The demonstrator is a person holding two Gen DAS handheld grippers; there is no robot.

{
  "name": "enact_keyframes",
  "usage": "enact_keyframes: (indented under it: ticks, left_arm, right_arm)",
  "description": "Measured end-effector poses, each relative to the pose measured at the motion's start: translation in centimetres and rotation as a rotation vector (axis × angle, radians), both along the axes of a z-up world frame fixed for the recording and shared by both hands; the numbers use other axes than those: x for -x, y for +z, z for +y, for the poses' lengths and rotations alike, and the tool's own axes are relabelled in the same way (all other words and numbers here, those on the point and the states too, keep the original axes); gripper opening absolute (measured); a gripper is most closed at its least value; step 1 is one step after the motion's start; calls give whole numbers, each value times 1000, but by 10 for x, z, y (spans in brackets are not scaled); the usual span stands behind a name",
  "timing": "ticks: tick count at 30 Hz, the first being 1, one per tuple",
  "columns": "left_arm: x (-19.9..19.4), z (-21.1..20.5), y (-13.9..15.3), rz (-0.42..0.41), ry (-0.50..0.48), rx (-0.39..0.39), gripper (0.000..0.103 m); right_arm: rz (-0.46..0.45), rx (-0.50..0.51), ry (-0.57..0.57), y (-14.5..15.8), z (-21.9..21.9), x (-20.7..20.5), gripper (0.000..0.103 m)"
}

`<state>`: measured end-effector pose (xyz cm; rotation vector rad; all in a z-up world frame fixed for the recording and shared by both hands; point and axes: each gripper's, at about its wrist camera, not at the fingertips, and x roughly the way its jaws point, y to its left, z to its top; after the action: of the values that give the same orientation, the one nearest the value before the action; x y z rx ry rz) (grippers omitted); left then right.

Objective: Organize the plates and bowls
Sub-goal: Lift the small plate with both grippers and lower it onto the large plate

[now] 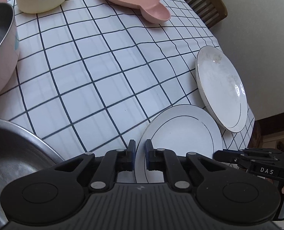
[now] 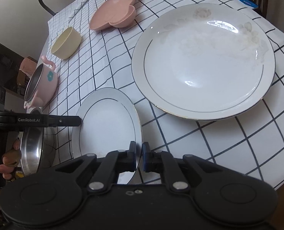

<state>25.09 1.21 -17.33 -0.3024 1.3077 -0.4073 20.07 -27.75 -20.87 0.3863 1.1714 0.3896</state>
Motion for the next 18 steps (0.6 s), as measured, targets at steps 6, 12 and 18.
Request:
enact_keyframes:
  ticks: [6,12,18]
  left_arm:
    - [2,-4,6,-7,11,31,9]
    - [-6,-18,18,-29,10,47,9]
    - [-18,-36,33,-55,-5,53,9]
  right_arm:
    - [-19,-8,13,12,-11,-5,6]
    - [-46,-12,12,25,-25,-13,6]
    - [-69,-20,7,38,-44,-24,6]
